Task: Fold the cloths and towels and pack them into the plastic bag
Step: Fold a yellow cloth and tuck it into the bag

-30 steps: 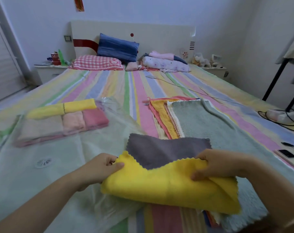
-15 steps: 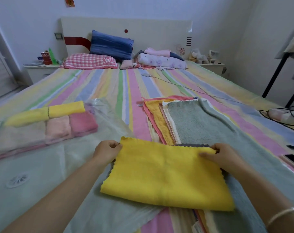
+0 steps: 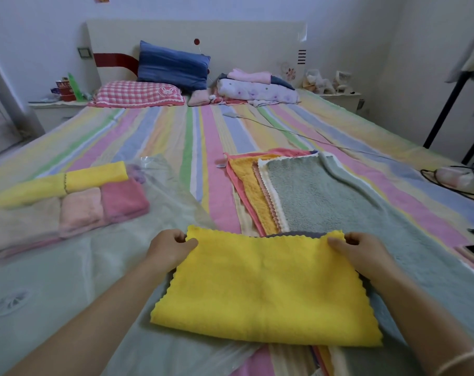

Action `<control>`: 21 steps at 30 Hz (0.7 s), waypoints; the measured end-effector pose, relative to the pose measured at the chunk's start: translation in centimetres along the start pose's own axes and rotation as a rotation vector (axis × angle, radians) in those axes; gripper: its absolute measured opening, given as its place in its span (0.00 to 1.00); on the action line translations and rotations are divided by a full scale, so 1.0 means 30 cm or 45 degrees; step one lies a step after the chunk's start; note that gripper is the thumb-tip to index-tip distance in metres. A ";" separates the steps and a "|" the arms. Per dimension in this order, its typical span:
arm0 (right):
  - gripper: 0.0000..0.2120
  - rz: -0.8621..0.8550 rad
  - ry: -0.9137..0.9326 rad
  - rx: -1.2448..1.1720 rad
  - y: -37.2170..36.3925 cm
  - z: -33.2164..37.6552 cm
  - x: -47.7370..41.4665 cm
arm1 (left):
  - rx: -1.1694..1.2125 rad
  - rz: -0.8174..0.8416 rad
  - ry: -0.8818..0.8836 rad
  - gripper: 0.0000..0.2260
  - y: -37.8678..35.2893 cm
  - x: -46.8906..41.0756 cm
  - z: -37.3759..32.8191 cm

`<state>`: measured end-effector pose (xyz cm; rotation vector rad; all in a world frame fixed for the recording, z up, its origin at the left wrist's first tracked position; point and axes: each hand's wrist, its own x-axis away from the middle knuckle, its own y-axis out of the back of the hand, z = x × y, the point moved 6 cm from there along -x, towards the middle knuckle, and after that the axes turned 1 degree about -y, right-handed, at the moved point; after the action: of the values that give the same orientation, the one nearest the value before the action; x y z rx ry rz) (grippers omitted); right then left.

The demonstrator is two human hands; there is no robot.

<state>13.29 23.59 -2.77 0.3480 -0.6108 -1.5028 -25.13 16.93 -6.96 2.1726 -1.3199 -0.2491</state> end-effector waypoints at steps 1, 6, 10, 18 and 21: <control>0.08 -0.012 0.017 0.024 -0.002 0.002 -0.001 | -0.003 -0.016 0.000 0.15 0.004 0.000 0.004; 0.10 -0.033 0.001 -0.105 -0.020 0.001 -0.024 | -0.014 -0.092 0.005 0.16 0.017 0.002 0.002; 0.13 -0.065 -0.040 -0.189 -0.031 -0.006 -0.048 | 0.035 -0.093 0.015 0.13 0.014 0.007 0.003; 0.31 0.258 0.092 0.105 -0.074 0.025 0.027 | 0.180 -0.258 -0.089 0.08 0.119 0.084 -0.002; 0.29 0.390 0.206 0.098 -0.108 0.074 0.085 | 0.063 -0.433 -0.160 0.07 0.221 0.136 0.008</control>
<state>9.27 21.23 -2.43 0.4115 -0.5655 -1.1482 -28.21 11.06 -2.88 2.4518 -1.0215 -0.4970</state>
